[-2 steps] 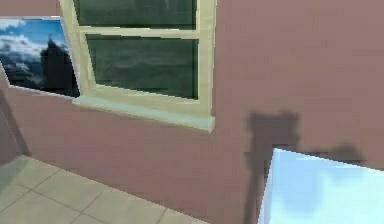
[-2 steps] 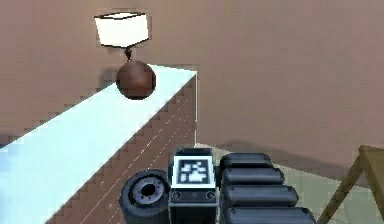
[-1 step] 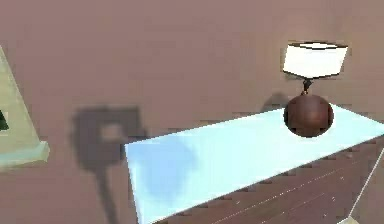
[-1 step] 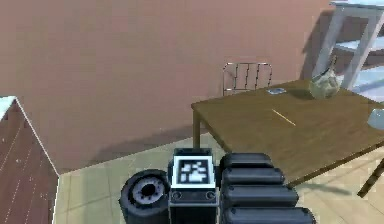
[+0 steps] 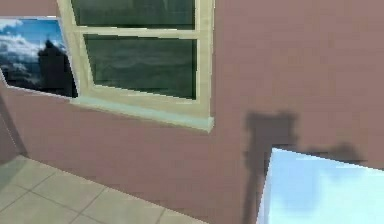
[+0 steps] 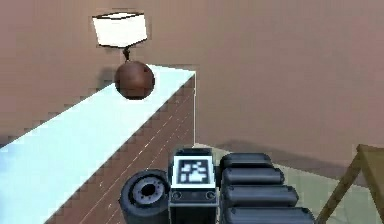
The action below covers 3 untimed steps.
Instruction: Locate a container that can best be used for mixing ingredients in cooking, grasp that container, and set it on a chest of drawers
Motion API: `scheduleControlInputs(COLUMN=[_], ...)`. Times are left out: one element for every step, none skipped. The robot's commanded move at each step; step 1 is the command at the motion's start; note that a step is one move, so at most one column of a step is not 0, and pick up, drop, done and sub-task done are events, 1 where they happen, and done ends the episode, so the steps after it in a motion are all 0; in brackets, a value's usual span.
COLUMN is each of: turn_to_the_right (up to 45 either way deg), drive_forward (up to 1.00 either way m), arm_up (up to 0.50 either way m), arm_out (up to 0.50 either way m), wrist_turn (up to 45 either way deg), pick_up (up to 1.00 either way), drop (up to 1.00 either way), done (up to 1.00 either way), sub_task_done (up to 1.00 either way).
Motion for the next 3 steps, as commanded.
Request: scheduleControlInputs(turn_to_the_right=[-36.0, -3.0, 45.0], drive_forward=[0.0, 0.0, 0.0], arm_up=[0.0, 0.0, 0.0], arm_out=[0.0, 0.0, 0.0], wrist_turn=[0.0, 0.0, 0.0], pick_up=[0.0, 0.0, 0.0], drop=[0.0, 0.0, 0.0], done=[0.0, 0.0, 0.0], sub_task_done=[0.0, 0.0, 0.0])
